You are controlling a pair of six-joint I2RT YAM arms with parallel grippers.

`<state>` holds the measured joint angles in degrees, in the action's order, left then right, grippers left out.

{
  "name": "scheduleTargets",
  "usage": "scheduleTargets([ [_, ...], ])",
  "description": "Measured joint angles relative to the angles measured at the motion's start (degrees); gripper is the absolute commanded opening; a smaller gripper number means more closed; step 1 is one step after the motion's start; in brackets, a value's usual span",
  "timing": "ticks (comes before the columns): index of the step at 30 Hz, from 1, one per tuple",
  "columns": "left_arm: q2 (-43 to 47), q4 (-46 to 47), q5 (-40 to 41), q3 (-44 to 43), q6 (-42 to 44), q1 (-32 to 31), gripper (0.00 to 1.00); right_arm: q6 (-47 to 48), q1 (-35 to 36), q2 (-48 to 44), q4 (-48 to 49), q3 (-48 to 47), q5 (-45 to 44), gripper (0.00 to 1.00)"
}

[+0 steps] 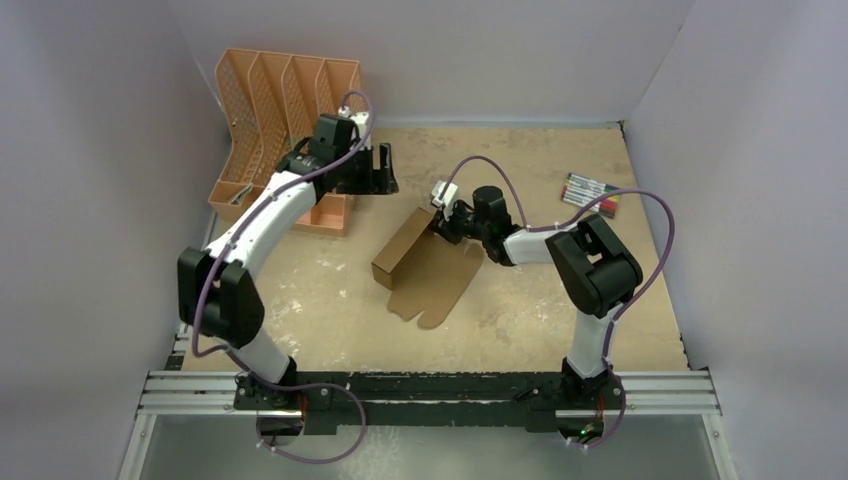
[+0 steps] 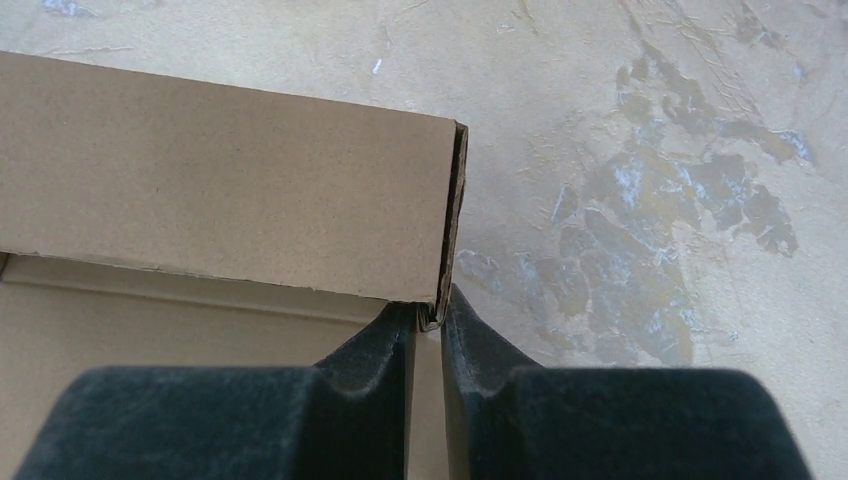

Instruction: Fold the paper box

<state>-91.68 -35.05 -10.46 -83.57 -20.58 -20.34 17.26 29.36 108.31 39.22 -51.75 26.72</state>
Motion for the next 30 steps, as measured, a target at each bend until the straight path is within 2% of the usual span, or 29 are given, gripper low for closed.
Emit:
scheduleTargets([
  [4,-8.13,3.72,-5.44,-1.14,-1.95,0.0,0.77,0.2,0.0,0.0,-0.02,0.0,0.04,0.18],
  [7,-11.89,6.8,-9.94,1.46,-4.61,-0.2,0.78,0.0,0.0,0.0,0.15,0.0,0.02,0.22],
  [11,-13.88,9.05,-14.75,4.44,-7.98,-1.01,0.78,-1.18,0.22,0.0,1.07,0.04,0.0,0.27],
  [19,-16.5,12.2,-21.24,4.59,-10.43,-2.1,0.78,-5.2,1.49,2.27,7.54,1.03,-1.31,0.33],
  [30,-20.41,11.96,-26.05,3.96,-9.79,-1.36,0.71,-8.41,1.81,6.71,13.07,1.31,-1.53,0.37],
])
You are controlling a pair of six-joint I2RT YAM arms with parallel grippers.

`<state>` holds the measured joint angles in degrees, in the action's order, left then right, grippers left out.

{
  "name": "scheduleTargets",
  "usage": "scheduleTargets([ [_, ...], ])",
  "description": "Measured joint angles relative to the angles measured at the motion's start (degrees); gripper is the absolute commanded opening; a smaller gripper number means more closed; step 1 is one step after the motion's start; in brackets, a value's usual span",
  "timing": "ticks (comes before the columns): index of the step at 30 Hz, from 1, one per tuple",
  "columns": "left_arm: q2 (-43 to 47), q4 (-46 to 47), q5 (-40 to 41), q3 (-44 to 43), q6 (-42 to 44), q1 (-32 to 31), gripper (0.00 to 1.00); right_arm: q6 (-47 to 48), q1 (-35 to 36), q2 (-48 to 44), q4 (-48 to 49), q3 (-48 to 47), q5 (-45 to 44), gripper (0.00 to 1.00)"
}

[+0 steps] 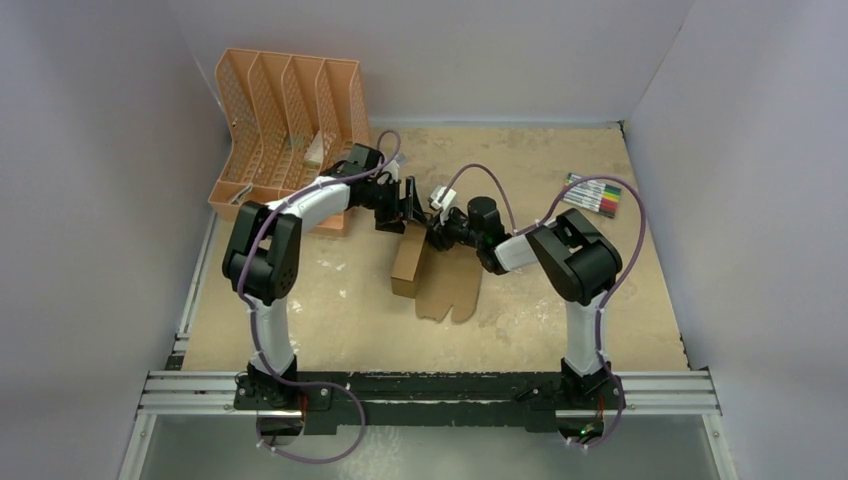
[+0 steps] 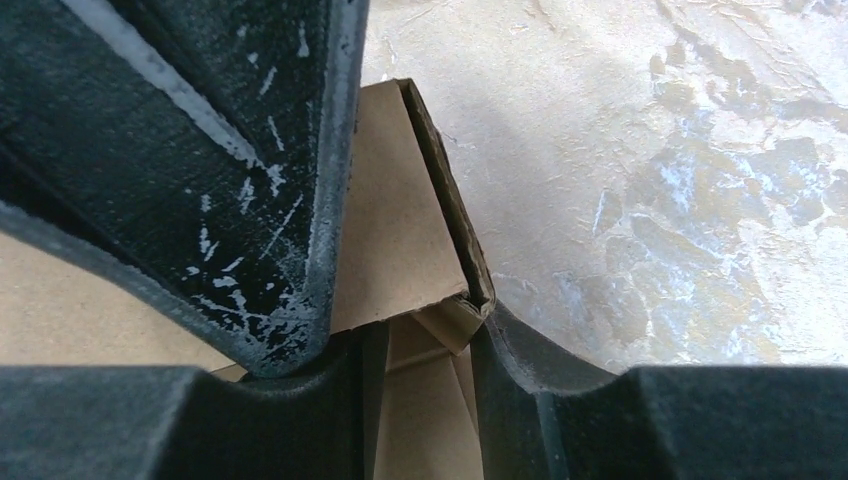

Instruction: Fold the paper box

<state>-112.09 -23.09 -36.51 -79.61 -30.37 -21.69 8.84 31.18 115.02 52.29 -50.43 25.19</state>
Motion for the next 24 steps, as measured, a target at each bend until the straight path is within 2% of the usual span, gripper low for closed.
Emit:
scheduleTargets([
  [13,-1.2,-5.27,-0.98,-3.52,4.59,0.26,0.7,-7.21,0.22,3.23,5.11,-0.63,-2.71,0.06],
  [19,-1.2,-4.81,-1.01,-3.67,5.75,0.74,0.7,-11.56,1.86,2.43,5.4,0.39,-9.03,0.04],
  [24,-1.2,-4.7,-1.22,-3.67,5.95,0.79,0.7,-15.28,3.82,0.33,1.84,0.96,-15.67,0.04],
])
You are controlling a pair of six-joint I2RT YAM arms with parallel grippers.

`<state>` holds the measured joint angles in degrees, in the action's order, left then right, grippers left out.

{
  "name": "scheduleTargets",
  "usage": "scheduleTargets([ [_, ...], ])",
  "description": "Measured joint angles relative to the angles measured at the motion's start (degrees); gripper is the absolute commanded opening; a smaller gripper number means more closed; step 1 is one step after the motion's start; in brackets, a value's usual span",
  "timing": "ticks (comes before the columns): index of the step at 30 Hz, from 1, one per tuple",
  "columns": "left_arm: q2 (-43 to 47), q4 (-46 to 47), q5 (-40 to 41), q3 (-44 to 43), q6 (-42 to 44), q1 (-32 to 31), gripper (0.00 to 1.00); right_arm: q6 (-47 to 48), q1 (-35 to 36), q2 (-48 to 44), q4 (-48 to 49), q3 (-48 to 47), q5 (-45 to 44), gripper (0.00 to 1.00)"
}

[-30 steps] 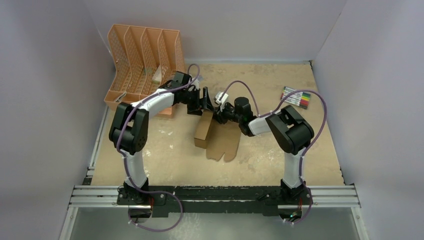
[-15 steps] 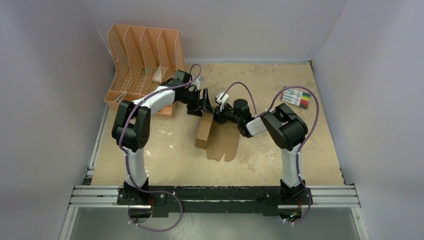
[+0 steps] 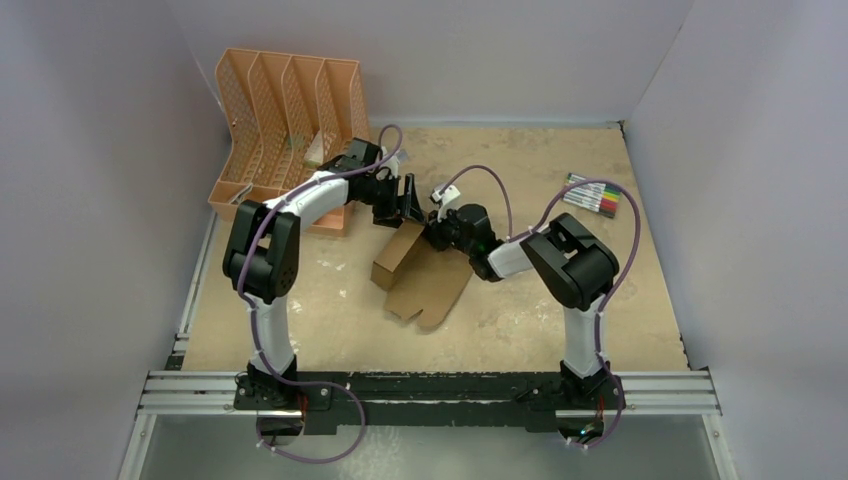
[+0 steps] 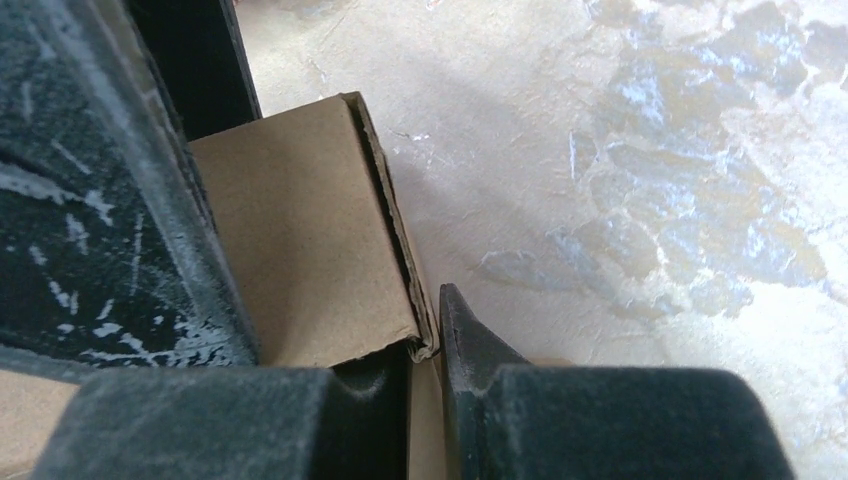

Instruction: Fold the paper box

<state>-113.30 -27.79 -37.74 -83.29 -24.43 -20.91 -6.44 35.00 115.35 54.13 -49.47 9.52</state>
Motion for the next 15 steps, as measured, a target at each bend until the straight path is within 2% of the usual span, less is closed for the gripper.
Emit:
scheduleTargets([
  [15,1.38,5.09,-1.46,3.5,-0.46,0.37,0.67,-10.45,4.26,-4.42,-16.7,-3.48,-15.96,0.06],
])
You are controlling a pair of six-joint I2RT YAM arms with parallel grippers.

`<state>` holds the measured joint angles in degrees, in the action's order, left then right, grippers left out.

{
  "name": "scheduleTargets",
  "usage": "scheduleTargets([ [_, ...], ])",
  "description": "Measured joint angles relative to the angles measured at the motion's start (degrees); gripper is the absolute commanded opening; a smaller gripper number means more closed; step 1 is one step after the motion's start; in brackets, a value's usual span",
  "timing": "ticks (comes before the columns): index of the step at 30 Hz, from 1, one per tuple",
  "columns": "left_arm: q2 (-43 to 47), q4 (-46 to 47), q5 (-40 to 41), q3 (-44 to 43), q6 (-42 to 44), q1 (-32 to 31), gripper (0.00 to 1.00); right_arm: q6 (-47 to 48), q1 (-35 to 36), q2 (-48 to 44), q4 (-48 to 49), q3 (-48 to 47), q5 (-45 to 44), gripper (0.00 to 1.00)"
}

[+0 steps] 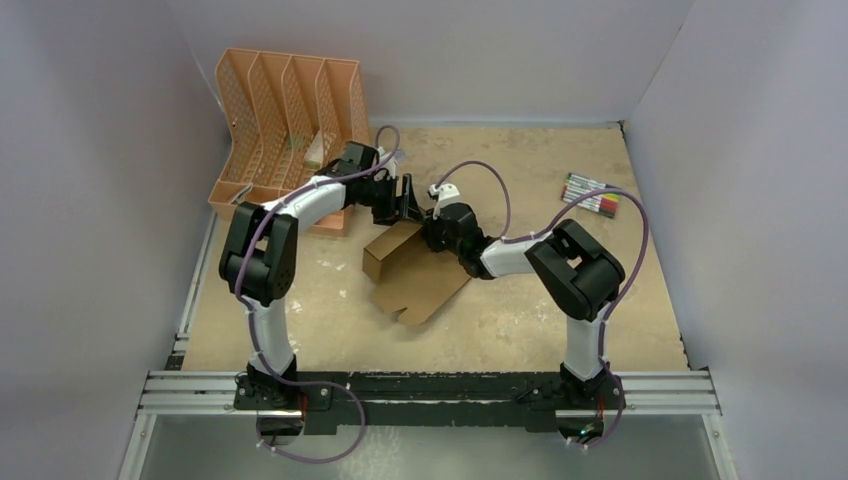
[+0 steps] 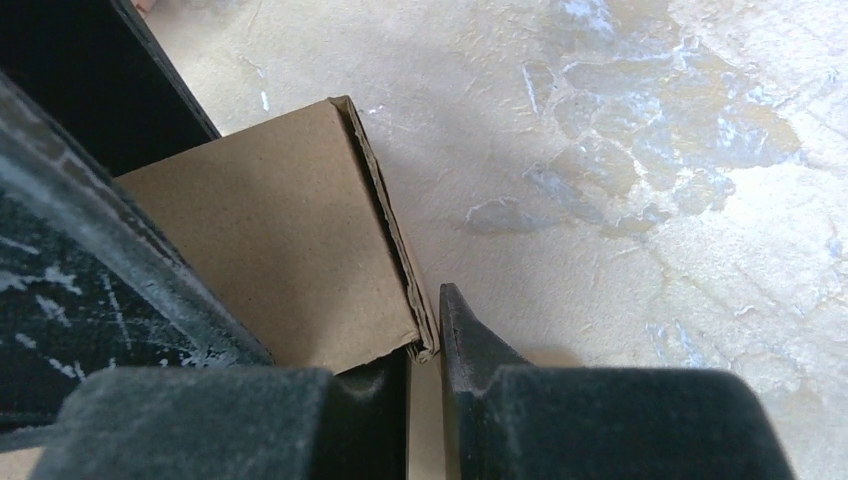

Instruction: Fold the paper box

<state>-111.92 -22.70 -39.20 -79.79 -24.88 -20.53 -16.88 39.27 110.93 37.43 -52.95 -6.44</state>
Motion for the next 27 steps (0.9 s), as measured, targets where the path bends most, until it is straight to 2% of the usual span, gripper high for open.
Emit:
scheduleTargets([
  [4,0.24,1.07,-0.15,0.68,-0.02,-0.04,0.69,-0.48,0.37,-0.72,-2.49,-0.5,-1.51,0.15],
  [11,1.05,-4.0,2.99,0.42,-0.17,-1.09,0.73,0.44,0.17,-2.47,-4.2,-0.5,-1.6,0.43],
  [16,1.42,-10.12,10.45,-2.05,-0.17,-2.54,0.73,1.27,-0.09,-6.27,-6.1,-0.48,-1.55,0.55],
  [22,4.5,-12.68,20.24,-3.61,-1.29,-2.36,0.75,2.78,-0.2,-12.39,-11.54,-0.28,-1.79,0.69],
  [27,10.05,-16.26,29.33,-4.0,-3.54,-2.6,0.77,4.15,-0.55,-17.86,-18.53,-0.09,-3.93,0.75],
])
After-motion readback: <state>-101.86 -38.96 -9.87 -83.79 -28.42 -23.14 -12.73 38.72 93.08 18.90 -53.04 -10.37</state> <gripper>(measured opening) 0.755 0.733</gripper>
